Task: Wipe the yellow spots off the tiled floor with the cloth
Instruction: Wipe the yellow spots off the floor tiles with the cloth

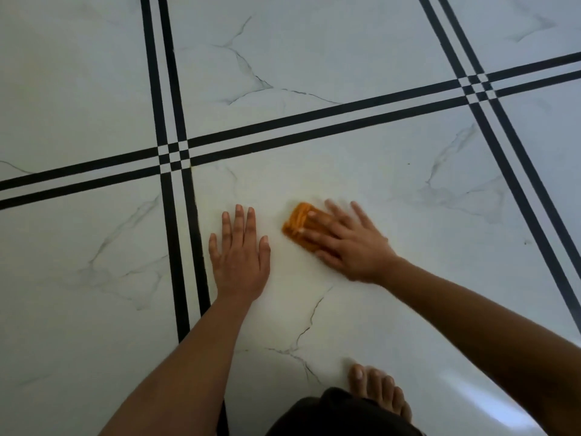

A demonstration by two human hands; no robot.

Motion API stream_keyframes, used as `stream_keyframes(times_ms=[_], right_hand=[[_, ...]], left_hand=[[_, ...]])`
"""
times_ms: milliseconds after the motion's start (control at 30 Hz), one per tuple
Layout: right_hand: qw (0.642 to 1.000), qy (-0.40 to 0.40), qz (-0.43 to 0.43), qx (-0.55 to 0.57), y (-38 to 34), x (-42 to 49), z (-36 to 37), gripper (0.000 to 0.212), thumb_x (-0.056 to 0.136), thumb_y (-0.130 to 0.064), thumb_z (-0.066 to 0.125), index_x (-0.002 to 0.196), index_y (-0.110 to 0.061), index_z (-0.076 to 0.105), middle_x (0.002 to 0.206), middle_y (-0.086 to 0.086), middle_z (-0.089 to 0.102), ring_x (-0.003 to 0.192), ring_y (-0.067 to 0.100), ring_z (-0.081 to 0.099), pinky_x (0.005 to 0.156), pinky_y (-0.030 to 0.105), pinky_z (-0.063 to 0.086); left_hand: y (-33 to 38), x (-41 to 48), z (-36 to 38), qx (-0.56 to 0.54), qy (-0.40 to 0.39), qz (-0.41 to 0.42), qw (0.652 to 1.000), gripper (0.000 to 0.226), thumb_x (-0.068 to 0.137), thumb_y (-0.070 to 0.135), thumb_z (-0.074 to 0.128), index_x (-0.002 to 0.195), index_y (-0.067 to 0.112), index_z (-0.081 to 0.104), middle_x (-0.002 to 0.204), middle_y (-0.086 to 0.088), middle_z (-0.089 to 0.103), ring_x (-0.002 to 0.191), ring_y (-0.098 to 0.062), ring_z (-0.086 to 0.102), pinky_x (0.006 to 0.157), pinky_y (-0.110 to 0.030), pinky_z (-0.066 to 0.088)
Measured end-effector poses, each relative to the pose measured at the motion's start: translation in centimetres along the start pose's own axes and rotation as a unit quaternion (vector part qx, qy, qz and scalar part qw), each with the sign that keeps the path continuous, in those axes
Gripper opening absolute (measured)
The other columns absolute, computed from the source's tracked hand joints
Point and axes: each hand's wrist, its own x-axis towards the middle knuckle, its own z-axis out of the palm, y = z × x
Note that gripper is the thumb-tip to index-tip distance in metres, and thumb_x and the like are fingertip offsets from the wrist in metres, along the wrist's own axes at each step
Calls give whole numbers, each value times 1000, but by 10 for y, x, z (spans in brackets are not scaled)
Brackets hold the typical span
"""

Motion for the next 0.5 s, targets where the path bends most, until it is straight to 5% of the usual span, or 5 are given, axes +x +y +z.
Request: stream_keyframes(times_ms=[133, 200, 300, 367, 500], right_hand=[[937, 32, 337, 83, 14, 41, -8, 52, 96, -53, 18, 146, -42, 9, 159, -5, 6, 145, 25, -8, 113, 47, -11], [949, 38, 299, 90, -10, 46, -11, 52, 96, -50, 20, 146, -40, 12, 159, -2, 9, 146, 26, -4, 113, 47, -8], [995, 4, 95, 36, -15, 11, -5, 51, 94, -52, 19, 143, -40, 26, 154, -2, 28, 144, 28, 17, 113, 49, 5], [982, 29, 181, 37, 18, 8, -4, 52, 93, -55, 17, 143, -43, 21, 156, -5, 22, 145, 25, 10, 114, 48, 1], [886, 73, 442, 117, 21, 14, -11, 51, 96, -51, 20, 146, -42, 11, 159, -6, 5, 146, 23, -7, 114, 46, -7]], left_hand=[[-13, 12, -4, 11, 5, 5, 1000, 64, 90, 46, 5, 148, 19, 10, 157, -3, 9, 144, -22, 3, 113, -49, 5], [-15, 21, -6, 9, 4, 3, 1000, 65, 89, 46, 4, 148, 19, 9, 157, -3, 8, 144, -21, 2, 113, -48, 4], [-8, 34, -8, 6, -2, 26, 1000, 67, 87, 47, 1, 148, 21, 7, 157, -1, 5, 144, -20, 0, 113, -46, 2], [5, 37, -9, -7, -12, 54, 998, 67, 87, 47, 0, 148, 21, 7, 157, -1, 5, 144, -19, -1, 113, -46, 2], [33, 41, -6, -21, -17, 91, 995, 67, 87, 46, 0, 148, 22, 6, 157, 0, 5, 144, -18, -1, 113, -44, 3]])
